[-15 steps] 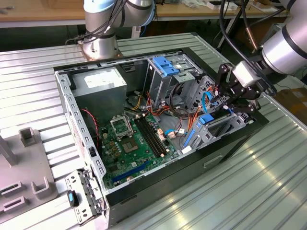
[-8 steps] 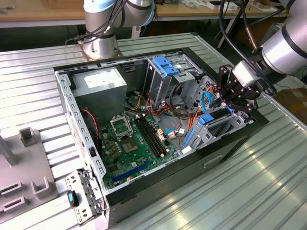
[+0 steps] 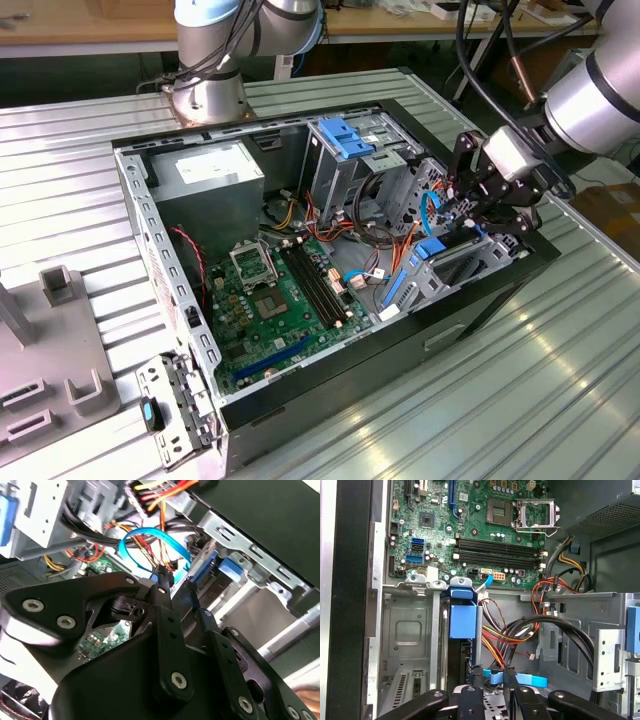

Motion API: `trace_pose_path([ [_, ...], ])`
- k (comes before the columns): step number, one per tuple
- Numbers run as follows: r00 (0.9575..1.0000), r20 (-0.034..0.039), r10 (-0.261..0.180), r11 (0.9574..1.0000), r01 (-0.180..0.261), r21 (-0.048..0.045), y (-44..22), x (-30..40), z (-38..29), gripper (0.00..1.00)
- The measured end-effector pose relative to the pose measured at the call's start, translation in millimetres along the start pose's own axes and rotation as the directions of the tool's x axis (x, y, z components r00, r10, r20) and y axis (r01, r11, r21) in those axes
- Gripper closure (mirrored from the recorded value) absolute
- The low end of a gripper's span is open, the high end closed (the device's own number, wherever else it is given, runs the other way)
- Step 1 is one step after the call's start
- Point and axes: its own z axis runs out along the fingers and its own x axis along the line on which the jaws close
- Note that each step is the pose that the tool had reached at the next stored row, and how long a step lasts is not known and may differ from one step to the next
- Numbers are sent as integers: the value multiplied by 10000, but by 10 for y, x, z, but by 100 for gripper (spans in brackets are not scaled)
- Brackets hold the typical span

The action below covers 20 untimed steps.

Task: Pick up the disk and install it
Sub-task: 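Insert the first disk wire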

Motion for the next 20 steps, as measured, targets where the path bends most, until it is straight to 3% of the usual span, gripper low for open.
trace_pose_path([
  [1,9997,227,-12,10000,12,17,0,0,1,70],
  [2,9997,241,-12,10000,12,19,0,0,0,70],
  [7,9997,246,-13,10000,12,19,1,0,0,71],
  [9,9997,247,-13,10000,12,19,0,0,0,84],
  [16,9997,251,-13,10000,12,19,1,0,0,84],
  [17,9997,237,-12,10000,12,19,1,0,0,84],
  [20,10000,86,-6,10000,6,12,2,-14,-43,84],
])
